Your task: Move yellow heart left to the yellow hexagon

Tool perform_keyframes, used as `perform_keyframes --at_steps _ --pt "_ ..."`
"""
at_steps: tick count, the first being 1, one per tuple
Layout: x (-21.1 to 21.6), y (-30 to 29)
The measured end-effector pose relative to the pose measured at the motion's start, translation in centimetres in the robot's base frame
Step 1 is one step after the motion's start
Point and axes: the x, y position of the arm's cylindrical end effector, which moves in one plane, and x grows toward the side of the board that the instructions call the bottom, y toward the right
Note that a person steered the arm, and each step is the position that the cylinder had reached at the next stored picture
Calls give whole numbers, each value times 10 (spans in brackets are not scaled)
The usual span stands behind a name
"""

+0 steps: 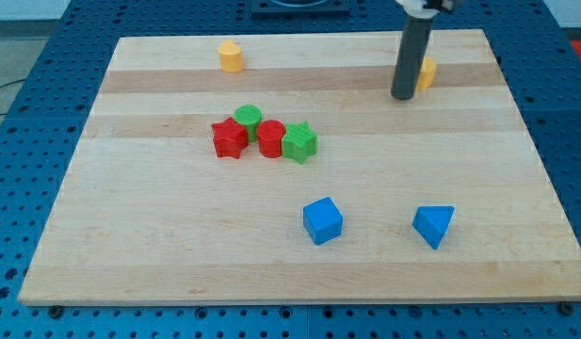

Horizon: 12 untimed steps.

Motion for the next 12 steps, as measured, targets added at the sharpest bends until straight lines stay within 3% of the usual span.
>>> perform_keyframes --at_steps 2,3,5,6,7,9,10,11,12 --pt "-74 22" --pt "-34 19" --pt "-22 -227" --pt "-60 -298" --pt "-97 -288" --pt "-87 -179" --pt "-105 -224" --pt "-127 -226" --pt "-124 -175"
